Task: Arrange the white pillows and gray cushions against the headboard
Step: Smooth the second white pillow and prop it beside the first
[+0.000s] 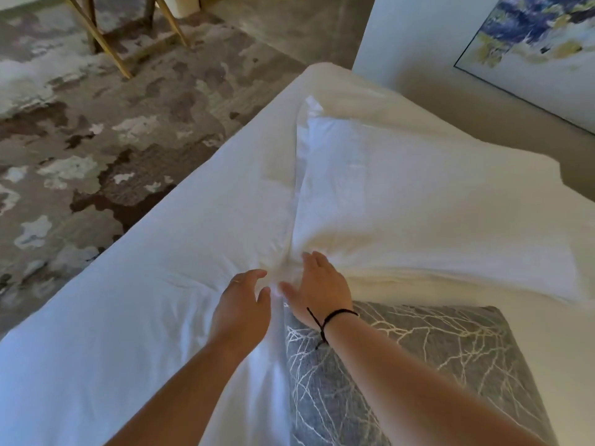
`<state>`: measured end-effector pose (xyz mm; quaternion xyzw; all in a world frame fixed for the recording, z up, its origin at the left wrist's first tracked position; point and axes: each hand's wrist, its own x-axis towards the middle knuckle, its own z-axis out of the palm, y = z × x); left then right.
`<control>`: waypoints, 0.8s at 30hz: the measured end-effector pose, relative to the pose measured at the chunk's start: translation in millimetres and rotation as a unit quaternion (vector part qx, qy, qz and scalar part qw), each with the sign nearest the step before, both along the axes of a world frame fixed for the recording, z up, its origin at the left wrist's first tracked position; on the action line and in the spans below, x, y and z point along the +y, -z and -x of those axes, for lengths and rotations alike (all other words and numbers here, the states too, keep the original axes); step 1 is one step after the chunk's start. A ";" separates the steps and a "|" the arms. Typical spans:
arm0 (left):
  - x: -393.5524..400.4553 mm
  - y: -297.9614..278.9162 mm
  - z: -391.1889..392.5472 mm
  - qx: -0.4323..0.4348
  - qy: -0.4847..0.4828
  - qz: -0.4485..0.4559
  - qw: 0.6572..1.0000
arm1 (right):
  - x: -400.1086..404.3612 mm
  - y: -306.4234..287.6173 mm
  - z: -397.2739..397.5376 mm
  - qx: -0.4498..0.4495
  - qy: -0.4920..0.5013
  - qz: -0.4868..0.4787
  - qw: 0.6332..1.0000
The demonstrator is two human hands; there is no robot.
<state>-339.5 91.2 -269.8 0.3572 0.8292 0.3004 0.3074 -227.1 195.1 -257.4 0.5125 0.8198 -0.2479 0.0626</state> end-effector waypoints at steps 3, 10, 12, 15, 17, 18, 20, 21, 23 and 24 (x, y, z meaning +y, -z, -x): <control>-6.9 17.3 13.8 -0.024 -0.017 -0.013 0.999 | -0.7 26.3 31.2 -0.062 0.037 0.011 0.997; -31.4 23.1 21.8 -0.047 -0.016 -0.026 0.998 | 9.5 39.0 52.0 -0.127 0.056 -0.077 0.987; -34.6 17.3 23.7 -0.024 0.002 -0.034 0.999 | 18.6 26.6 49.5 -0.082 0.088 -0.053 0.991; -33.8 0.3 28.2 0.011 0.018 -0.030 0.999 | 20.6 5.1 36.7 0.014 0.107 -0.062 0.992; -28.3 -17.8 28.6 0.019 0.032 -0.035 0.999 | 12.4 -13.9 20.9 0.069 0.098 -0.075 0.990; -24.0 -27.7 27.5 0.024 0.048 -0.042 0.998 | 8.7 -25.3 11.3 0.102 0.113 -0.071 0.986; -13.0 -49.1 23.9 0.045 0.090 -0.049 0.994 | 3.5 -50.7 -9.4 0.161 0.160 -0.056 0.972; -6.9 -60.6 21.1 0.057 0.113 -0.049 0.991 | 0.4 -64.4 -20.2 0.185 0.174 -0.052 0.966; 7.0 -83.5 12.4 0.087 0.160 -0.058 0.982 | -8.8 -94.3 -43.3 0.215 0.176 -0.047 0.960; 14.9 -94.1 6.3 0.109 0.187 -0.064 0.974 | -14.8 -109.5 -56.2 0.222 0.176 -0.041 0.958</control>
